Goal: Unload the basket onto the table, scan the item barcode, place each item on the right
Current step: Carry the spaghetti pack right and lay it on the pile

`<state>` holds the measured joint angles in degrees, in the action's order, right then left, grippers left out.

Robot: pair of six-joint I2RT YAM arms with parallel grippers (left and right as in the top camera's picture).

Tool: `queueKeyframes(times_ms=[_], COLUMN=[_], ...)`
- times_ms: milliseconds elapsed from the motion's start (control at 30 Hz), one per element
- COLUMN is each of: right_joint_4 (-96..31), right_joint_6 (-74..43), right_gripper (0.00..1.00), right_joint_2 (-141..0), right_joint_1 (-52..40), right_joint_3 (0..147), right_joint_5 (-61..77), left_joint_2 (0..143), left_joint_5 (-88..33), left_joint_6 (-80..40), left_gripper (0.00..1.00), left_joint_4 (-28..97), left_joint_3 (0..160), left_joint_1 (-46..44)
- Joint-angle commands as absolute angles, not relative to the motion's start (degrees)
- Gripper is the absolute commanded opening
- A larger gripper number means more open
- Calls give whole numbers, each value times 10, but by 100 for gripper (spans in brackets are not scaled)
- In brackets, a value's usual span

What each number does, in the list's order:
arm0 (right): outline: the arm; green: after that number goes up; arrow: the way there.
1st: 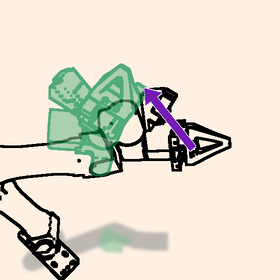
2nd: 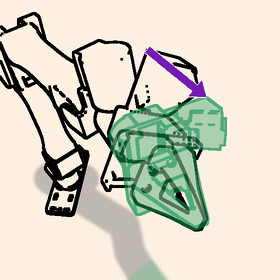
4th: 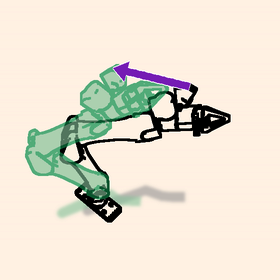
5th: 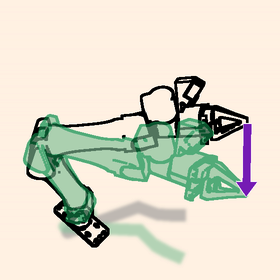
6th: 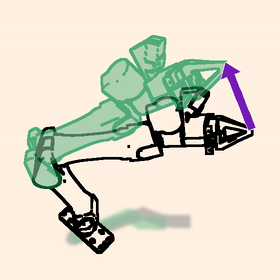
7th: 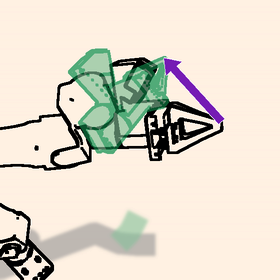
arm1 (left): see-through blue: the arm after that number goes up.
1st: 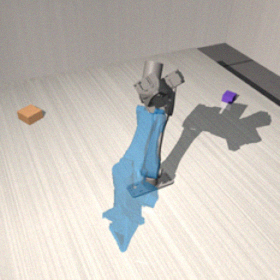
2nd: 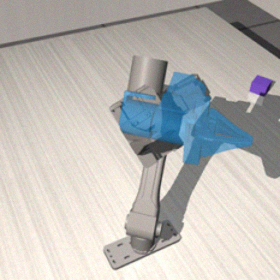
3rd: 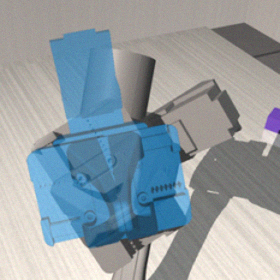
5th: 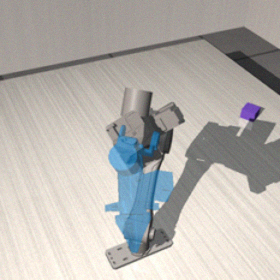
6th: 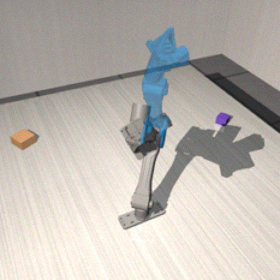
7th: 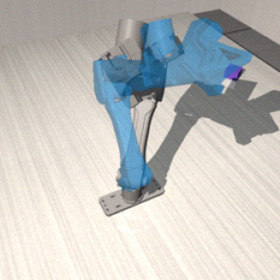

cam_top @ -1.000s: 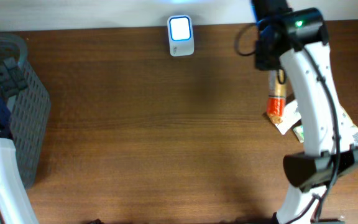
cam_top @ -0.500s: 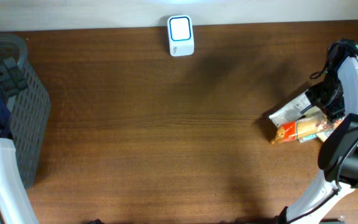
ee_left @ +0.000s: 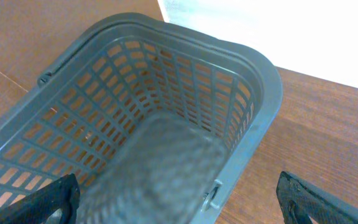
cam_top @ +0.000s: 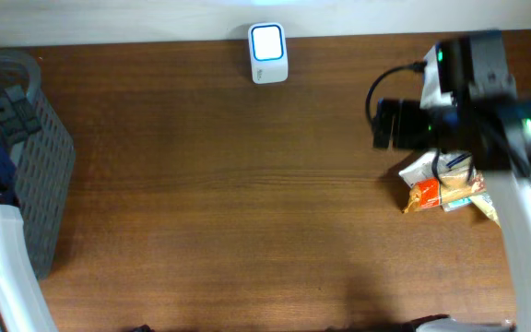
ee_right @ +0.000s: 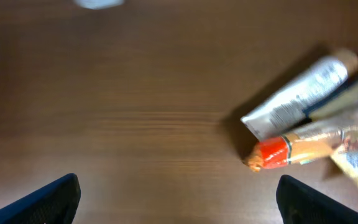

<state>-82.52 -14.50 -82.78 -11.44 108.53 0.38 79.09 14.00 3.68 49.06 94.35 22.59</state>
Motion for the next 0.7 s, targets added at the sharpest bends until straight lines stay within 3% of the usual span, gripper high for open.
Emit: queueKeyframes(times_ms=[0, 433, 533, 667], right_joint_4=[-828, -826, -708, -468], right_joint_6=[-135, -135, -120, -34], right_gripper=[99, 99, 99, 99], right_joint_2=[-760, -674, -631, -500], right_joint_1=[-156, -168, -152, -71], right_joint_3=[1091, 1078, 994, 752], right_joint_5=[0, -98, -102, -17], left_joint_2=[792, 792, 792, 792], left_joint_5=[142, 142, 142, 142], left_joint_6=[44, 44, 44, 44], left_gripper=[99, 99, 99, 99], left_joint_4=[490, 490, 490, 490], left_joint_3=[947, 947, 947, 947], left_joint_1=[227, 227, 227, 227])
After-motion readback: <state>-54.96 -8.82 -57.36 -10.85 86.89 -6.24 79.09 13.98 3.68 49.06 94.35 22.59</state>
